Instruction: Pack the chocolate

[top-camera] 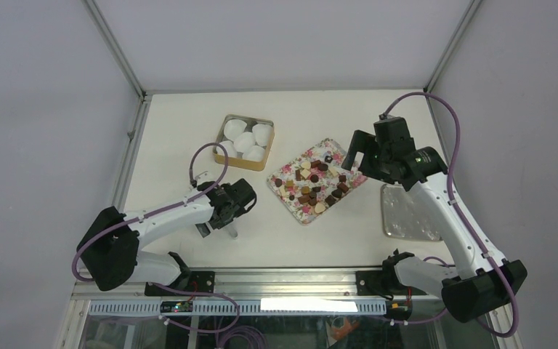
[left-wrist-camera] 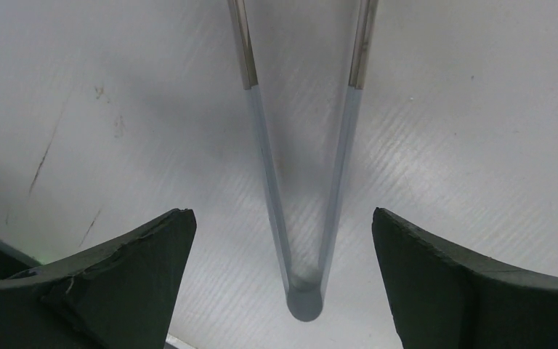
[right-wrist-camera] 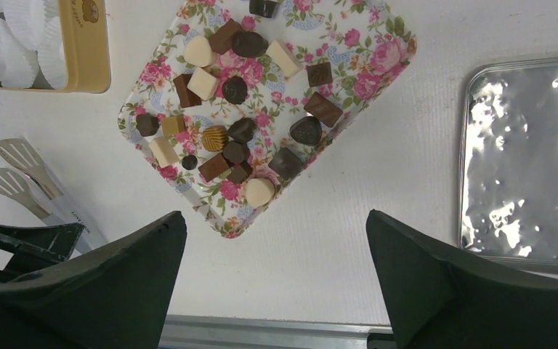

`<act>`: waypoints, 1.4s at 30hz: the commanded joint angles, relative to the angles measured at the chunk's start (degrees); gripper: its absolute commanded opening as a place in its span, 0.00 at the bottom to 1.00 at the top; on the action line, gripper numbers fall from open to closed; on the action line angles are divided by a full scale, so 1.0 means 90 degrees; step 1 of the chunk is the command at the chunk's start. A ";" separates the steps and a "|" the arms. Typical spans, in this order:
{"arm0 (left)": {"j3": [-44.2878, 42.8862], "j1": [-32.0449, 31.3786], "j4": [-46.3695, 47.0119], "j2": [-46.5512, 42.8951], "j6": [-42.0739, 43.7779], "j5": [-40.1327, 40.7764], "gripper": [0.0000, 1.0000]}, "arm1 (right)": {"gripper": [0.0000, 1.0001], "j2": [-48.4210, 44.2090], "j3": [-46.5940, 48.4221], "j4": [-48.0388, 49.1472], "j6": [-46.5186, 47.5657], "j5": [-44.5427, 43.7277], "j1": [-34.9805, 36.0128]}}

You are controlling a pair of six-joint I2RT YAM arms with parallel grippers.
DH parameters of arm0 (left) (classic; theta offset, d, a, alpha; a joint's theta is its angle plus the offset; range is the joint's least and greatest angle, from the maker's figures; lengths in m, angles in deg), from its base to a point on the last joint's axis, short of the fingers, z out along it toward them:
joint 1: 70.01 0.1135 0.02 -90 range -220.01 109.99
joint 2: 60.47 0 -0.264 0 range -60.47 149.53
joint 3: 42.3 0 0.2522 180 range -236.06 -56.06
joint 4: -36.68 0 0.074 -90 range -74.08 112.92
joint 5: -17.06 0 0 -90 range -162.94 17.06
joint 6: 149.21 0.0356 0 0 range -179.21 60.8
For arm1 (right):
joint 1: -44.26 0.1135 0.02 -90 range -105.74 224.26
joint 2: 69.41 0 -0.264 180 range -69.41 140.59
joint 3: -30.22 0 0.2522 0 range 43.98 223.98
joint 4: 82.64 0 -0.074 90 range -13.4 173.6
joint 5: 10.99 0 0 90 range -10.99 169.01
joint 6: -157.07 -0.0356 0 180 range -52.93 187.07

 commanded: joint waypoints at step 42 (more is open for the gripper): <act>0.0611 0.1700 0.2430 0.0503 0.2770 -0.0799 0.00 | 0.99 -0.0463 -0.0130 0.0027 -0.0363 0.0051 -0.0030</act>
